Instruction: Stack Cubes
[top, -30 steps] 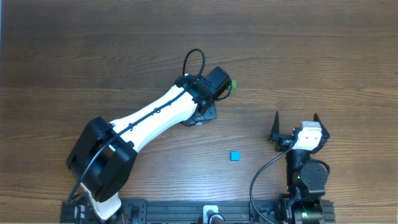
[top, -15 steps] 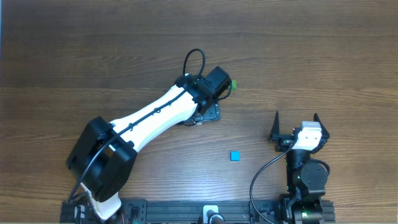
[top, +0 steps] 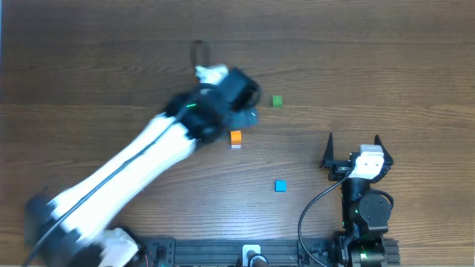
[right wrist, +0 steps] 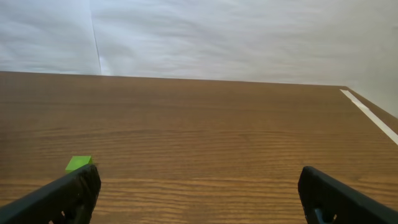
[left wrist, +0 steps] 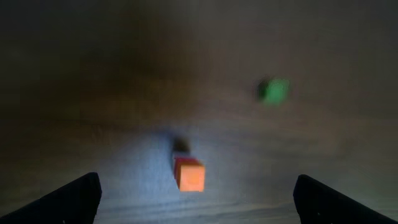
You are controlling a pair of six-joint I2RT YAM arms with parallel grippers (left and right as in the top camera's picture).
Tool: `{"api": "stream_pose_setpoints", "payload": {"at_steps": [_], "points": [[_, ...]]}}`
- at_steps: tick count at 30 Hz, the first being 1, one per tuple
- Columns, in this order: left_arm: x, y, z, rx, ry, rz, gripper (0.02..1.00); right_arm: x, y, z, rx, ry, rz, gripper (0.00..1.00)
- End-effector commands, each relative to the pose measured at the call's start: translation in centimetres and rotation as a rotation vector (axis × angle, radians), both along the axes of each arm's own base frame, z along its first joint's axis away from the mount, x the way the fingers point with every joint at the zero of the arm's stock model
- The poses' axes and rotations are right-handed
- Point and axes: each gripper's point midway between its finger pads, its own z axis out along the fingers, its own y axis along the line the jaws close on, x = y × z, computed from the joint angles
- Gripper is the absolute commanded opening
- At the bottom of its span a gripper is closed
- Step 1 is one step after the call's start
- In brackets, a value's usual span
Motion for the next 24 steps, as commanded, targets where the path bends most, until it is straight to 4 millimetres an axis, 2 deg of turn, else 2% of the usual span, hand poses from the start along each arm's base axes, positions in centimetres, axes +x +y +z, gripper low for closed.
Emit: {"api": "stream_pose_setpoints", "payload": {"at_steps": [1, 7, 8, 11, 13, 14, 17, 18, 24], "points": [[1.6, 6.7, 8.4, -0.047, -0.244, 0.118, 0.998, 0.0, 0.1, -0.2, -0.004, 0.001, 0.004, 0.991], [2.0, 13.7, 13.4, -0.103, -0.462, 0.122, 0.996, 0.0, 0.1, -0.2, -0.004, 0.001, 0.004, 0.993], [1.5, 15.8, 14.5, -0.098, -0.558, 0.114, 0.998, 0.0, 0.1, -0.2, -0.004, 0.001, 0.004, 0.993], [0.2, 18.4, 15.1, -0.071, -0.684, 0.105, 0.998, 0.0, 0.1, -0.2, -0.004, 0.001, 0.004, 0.991], [-1.1, 19.6, 14.6, -0.045, -0.758, 0.095, 0.998, 0.0, 0.1, -0.2, -0.004, 0.001, 0.004, 0.993], [-2.2, 20.4, 13.7, -0.016, -0.804, 0.087, 0.998, 0.0, 0.1, -0.2, -0.004, 0.001, 0.004, 0.991], [-3.7, 21.0, 11.3, 0.031, -0.858, 0.067, 0.998, 0.0, 0.1, -0.2, -0.004, 0.001, 0.004, 0.993], [-4.3, 20.9, 9.9, 0.048, -0.884, 0.053, 0.996, 0.0, 0.1, -0.2, -0.004, 0.001, 0.004, 0.993], [-5.5, 19.8, 5.7, 0.063, -0.981, -0.036, 0.996, 0.0, 0.1, -0.2, -0.004, 0.001, 0.004, 0.991]]}}
